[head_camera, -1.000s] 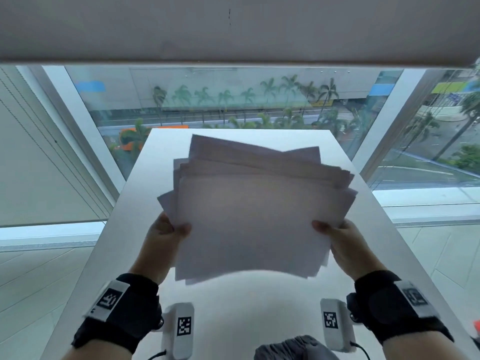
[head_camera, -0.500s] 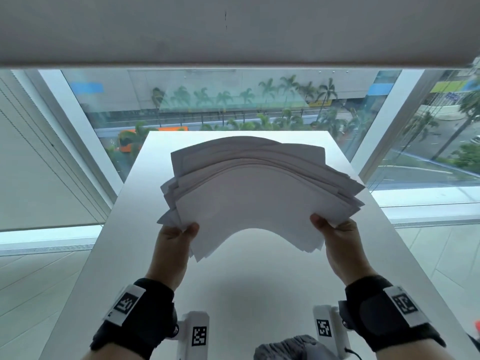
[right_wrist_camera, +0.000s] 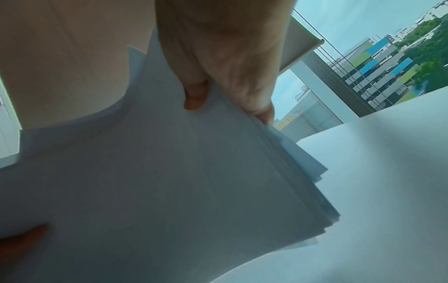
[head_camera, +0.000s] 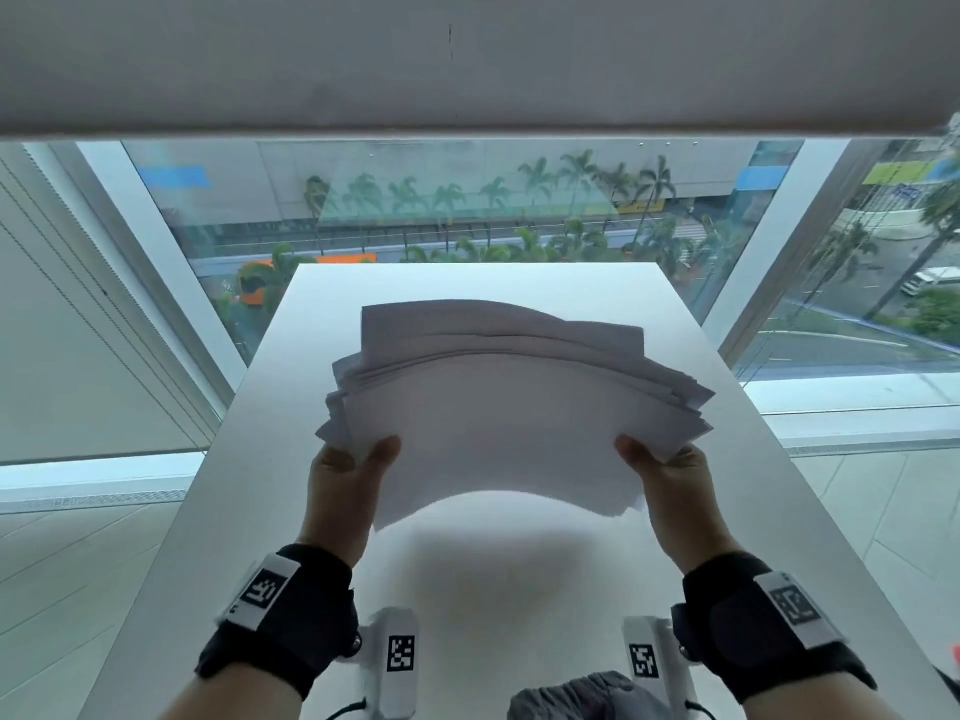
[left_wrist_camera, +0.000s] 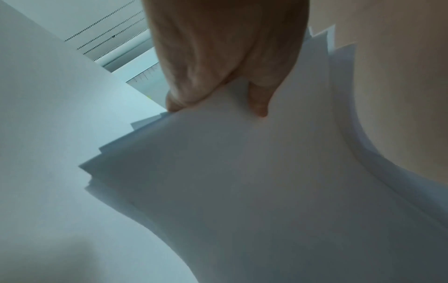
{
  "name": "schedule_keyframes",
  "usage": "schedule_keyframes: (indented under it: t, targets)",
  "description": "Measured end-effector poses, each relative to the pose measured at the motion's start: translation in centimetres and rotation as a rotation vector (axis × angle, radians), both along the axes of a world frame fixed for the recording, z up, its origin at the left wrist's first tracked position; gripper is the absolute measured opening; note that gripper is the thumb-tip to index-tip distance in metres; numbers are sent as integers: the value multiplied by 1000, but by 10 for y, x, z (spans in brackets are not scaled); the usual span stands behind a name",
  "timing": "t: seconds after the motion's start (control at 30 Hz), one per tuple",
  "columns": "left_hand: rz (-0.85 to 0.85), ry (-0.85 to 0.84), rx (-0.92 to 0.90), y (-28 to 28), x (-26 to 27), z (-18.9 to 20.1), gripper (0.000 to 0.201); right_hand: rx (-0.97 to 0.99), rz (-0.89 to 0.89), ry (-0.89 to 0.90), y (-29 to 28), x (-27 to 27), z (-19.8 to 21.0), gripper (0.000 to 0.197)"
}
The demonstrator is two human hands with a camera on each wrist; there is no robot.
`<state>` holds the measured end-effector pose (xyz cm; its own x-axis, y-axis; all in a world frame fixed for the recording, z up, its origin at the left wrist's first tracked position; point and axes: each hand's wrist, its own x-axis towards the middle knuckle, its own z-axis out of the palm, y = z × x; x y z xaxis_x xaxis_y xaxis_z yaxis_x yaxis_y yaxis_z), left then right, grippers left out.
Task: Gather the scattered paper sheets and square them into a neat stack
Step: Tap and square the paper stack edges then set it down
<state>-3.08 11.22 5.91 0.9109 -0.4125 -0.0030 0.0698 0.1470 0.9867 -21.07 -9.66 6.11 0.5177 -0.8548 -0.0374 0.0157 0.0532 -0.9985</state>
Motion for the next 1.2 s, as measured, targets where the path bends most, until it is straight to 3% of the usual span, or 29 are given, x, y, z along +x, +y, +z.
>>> schedule_keyframes:
  t: [0.1, 0.23, 0.37, 0.43, 0.53, 0.63, 0.8, 0.9, 1.13, 1.2]
  targets:
    - [-17, -47, -59, 3, 6, 10, 20, -46, 39, -77, -5, -1, 14, 23]
    - [-56, -53, -91, 7, 15, 10, 32, -37, 108, -93, -9, -3, 15, 37]
    - [-97, 15, -53, 8, 21, -2, 58, -1, 122, -5, -13, -2, -1, 47]
    - [-101, 59, -31, 7, 25, -5, 50, 24, 133, 34, -15, -1, -6, 46]
    - [-71, 33, 30, 4, 24, 0, 25, -45, 68, 103, -13, 0, -5, 27]
    - [-9, -35, -4, 1, 21, 10, 25, -111, -4, 57, -11, 4, 7, 17]
    - [35, -49, -110, -6, 14, 18, 23, -160, -53, -31, -12, 10, 14, 26]
    - [43, 0, -68, -5, 6, 7, 24, -90, -36, -15, -12, 8, 5, 18]
    - [-67, -2, 12, 1, 8, -1, 28, 59, 120, -36, -24, -2, -17, 50]
    - [-84, 9, 51, -1, 13, -2, 26, 28, 110, 12, -22, -2, -16, 44]
